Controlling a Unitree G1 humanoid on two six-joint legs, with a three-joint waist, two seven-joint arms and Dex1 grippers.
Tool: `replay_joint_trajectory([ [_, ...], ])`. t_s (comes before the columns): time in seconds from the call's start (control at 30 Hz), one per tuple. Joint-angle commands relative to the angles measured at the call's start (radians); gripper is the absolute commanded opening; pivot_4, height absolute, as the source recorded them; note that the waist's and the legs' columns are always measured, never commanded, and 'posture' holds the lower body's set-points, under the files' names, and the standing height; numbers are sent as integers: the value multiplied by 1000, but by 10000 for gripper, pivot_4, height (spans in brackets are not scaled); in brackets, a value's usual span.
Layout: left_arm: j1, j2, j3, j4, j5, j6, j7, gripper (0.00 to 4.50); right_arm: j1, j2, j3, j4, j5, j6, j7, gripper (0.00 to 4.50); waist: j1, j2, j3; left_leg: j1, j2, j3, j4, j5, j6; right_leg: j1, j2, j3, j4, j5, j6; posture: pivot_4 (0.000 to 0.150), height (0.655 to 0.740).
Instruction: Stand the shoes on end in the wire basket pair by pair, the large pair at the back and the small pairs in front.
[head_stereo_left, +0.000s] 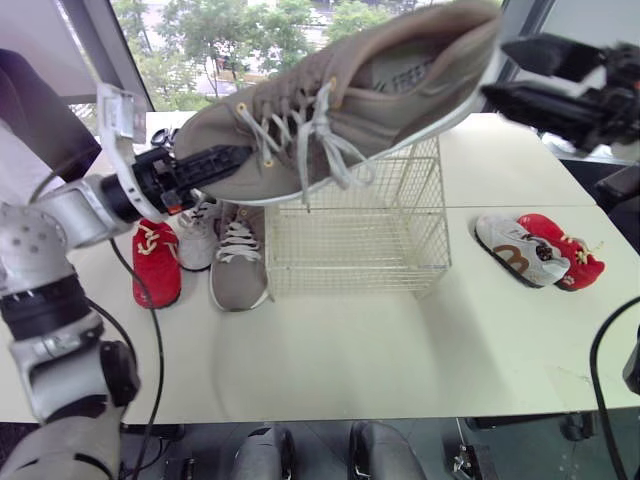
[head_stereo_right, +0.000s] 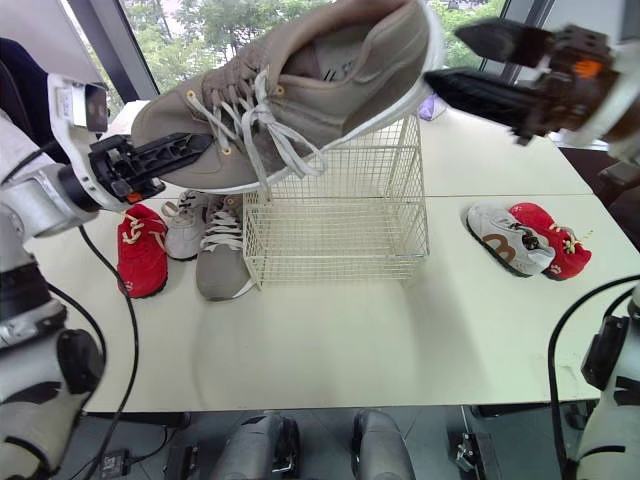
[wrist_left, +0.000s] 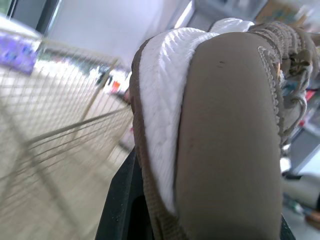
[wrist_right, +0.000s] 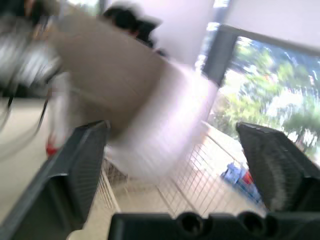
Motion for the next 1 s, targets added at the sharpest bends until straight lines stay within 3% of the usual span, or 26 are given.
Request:
replay_joint_trajectory([
  [0.03, -13, -49, 76, -84, -154, -33, 149, 7040, 75, 46, -103, 4, 110, 86, -85, 44100, 0, 0, 0, 0, 0, 0, 0, 0, 0, 0, 0, 0, 0, 0, 0, 1500, 7400],
  [0.13, -1, -98, 63, -117, -224, -69, 248, 7040, 154, 143, -93, -75, 176, 95, -141, 44100, -5, 0, 0, 1, 0, 0, 0, 0, 0, 0, 0, 0, 1, 1, 1, 1500, 7400],
  [0.3, 12, -147, 8, -129, -268, -141, 341, 7040, 121, 312, -31, -154, 250, 41, -238, 44100, -7, 1, 0, 3, 0, 1, 0, 1, -2, 0, 2, 2, 4, 1, 1, 1500, 7400],
  [0.5, 37, -153, -51, -130, -282, -202, 368, 7040, 45, 396, 1, -151, 273, -47, -298, 44100, 1, 1, 0, 2, 0, 1, 1, 1, -1, 0, 2, 1, 2, 1, 1, 1500, 7400],
  [1.0, 137, -178, -172, -193, -270, -330, 440, 7040, -62, 598, 85, -170, 503, -128, -571, 44100, -5, 1, 0, 1, 0, 1, 1, 0, 0, 0, 2, 1, 2, 1, 1, 1500, 7400],
])
